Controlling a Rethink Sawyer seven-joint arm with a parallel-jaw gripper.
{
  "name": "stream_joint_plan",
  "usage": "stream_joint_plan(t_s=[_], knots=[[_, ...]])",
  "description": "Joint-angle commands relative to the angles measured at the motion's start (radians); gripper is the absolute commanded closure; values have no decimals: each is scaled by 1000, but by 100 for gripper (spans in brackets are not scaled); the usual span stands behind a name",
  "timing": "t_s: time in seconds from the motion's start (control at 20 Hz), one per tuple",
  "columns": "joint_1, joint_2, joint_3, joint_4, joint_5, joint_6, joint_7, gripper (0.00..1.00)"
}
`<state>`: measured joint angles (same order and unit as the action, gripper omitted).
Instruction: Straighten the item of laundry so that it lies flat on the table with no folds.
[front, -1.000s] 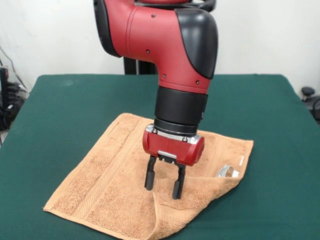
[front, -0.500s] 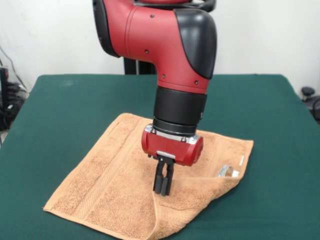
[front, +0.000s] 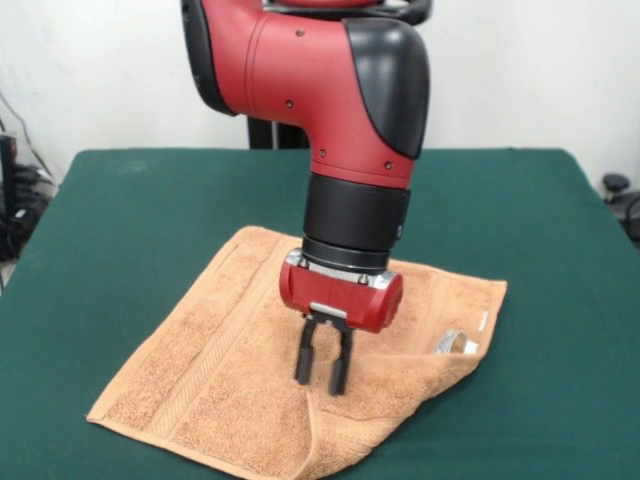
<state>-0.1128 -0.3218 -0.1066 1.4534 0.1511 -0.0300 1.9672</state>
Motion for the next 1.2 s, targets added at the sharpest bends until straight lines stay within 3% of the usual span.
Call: stream_joint_plan(t_s=[0.05,0.4,0.65,1.2], knots=[[23,74,80,77,23,-55,208,0],[-15,66,130,99,-3,-60,200,0],[-119,42,252,152,-91,-77,161,0],[-181,44,319,182,-158,-99,157,0]])
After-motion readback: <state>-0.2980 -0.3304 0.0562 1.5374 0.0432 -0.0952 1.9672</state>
